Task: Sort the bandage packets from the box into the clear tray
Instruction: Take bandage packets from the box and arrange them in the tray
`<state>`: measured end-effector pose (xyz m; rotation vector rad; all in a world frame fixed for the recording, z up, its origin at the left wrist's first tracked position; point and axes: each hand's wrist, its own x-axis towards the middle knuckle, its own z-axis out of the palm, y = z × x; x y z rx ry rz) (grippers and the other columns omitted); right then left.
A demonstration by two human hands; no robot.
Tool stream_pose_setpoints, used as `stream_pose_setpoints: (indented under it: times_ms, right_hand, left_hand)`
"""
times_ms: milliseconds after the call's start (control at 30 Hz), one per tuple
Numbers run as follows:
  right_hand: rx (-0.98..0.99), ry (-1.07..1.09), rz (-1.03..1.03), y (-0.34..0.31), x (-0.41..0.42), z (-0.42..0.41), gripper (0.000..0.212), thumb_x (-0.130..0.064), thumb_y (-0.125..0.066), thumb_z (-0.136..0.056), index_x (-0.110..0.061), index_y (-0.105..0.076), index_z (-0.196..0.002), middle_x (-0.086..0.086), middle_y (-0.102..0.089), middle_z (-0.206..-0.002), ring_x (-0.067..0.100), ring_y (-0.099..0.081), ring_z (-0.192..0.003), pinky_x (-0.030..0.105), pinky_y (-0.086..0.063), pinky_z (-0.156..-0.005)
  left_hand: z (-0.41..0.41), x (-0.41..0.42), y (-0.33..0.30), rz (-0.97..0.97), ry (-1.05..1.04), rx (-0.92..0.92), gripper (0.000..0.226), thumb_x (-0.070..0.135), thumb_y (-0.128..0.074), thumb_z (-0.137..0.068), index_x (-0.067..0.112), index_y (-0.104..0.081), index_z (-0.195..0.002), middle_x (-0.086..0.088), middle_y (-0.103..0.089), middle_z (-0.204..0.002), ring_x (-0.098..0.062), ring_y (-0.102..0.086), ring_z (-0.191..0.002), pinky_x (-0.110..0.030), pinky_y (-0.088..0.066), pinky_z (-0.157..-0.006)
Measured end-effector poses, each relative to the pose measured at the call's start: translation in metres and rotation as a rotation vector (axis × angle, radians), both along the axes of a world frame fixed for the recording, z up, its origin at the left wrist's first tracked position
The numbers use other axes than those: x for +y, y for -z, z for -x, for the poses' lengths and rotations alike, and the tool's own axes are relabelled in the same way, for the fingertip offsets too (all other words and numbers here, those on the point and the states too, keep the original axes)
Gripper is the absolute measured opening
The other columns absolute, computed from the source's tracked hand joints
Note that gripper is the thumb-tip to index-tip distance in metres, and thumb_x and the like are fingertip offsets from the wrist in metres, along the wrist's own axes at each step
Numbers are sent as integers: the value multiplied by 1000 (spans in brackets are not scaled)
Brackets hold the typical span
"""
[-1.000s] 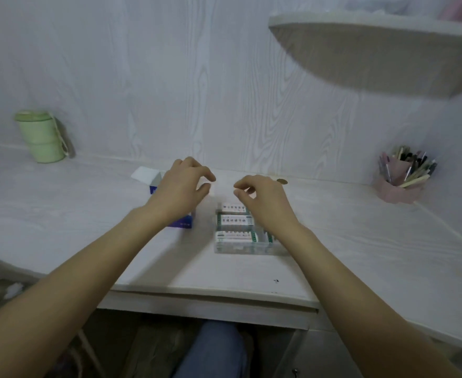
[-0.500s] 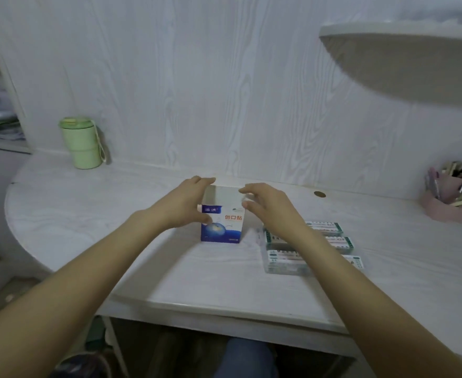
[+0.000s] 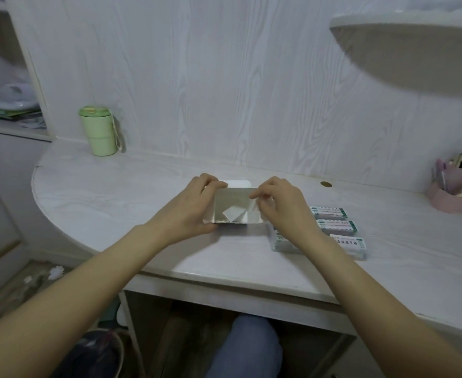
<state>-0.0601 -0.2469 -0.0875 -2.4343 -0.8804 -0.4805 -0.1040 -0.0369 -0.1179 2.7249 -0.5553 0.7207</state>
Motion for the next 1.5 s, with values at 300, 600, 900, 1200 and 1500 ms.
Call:
stream_pose_setpoints:
  times_ms: [300,600,900,1200,1500]
  right_hand:
    - [239,-154,581,18,28,18,57,-18,-56,-82,-15,-38,-135,6,-42,-131,24,-46,-117,38,-45,-94]
    - [247,-168,603,25,38,8,42,1,-42,-89,-16,-53,-126,9,-58,-121,27,-53,-108,39,-46,-90]
    - [120,-198,509,31,30,8,15,-6,-49,-90,-14,-40,-99,13,-59,-97,30,-50,-87,42,-45,-73]
    - [153,-206,533,31,21,12,16,-18,-47,-97,-9,-47,-111,15,-59,-104,32,-54,-95,38,-43,-76]
    - [205,-213,466,16,14,11,17,-15,-59,-90,-16,-62,-107,2,-69,-103,21,-60,-96,33,-46,-83]
  left_hand:
    - [15,-12,8,-15,-32,-17,75,8,-77,-67,7,-43,-134,-8,-43,-127,-23,-44,-111,-36,-51,-78]
    - [17,-14,10,-20,-58,-35,76,6,-78,-64,7,-45,-132,-9,-45,-124,-25,-47,-108,-34,-51,-72]
    - [16,-16,9,-14,-78,-30,70,10,-77,-63,10,-47,-126,-4,-45,-120,-21,-47,-103,-36,-52,-66]
    - [17,-20,11,-41,-84,-19,66,8,-79,-61,9,-49,-119,-5,-46,-118,-21,-46,-101,-34,-51,-60]
    - [17,-22,6,-33,-93,12,63,15,-79,-67,11,-47,-121,-1,-43,-122,-17,-42,-106,-31,-49,-63]
